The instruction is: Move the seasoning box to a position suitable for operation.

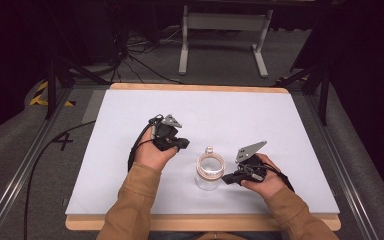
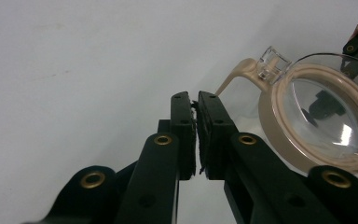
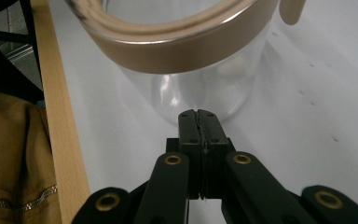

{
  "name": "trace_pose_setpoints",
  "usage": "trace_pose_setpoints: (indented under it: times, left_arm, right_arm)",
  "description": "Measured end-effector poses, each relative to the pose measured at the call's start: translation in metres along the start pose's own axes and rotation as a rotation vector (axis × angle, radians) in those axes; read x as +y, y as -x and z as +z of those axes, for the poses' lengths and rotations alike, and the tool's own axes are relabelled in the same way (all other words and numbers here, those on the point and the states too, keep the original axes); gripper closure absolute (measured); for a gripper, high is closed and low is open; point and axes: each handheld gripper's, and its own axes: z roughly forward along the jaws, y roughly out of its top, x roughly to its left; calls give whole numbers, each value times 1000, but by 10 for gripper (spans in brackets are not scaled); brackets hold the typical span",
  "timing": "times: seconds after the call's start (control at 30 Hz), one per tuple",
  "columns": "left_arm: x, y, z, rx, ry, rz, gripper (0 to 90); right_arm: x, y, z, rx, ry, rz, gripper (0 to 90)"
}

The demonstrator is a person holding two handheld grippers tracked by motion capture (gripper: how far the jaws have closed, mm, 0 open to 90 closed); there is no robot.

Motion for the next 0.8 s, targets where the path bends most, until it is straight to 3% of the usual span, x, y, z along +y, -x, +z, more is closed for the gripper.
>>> trace_pose_setpoints:
  times: [0.3, 0.47, 0.57, 0.6, 0.8]
  left_arm:
    - [-1, 0, 0, -2, -10, -6, 849]
    - [-2, 0, 0, -7, -8, -7, 842]
    - [-3, -2, -2, -11, -16, -2, 811]
    - [-4, -3, -4, -16, -37, -2, 790]
    - [-13, -9, -16, -13, -28, -18, 760]
  right_arm:
    - [2, -3, 6, 12, -4, -12, 900]
    - [3, -2, 0, 24, 14, -11, 900]
    - [4, 0, -13, 5, 33, -14, 899]
    - [4, 3, -26, -17, 61, -10, 894]
    - [3, 14, -58, -72, 137, 17, 840]
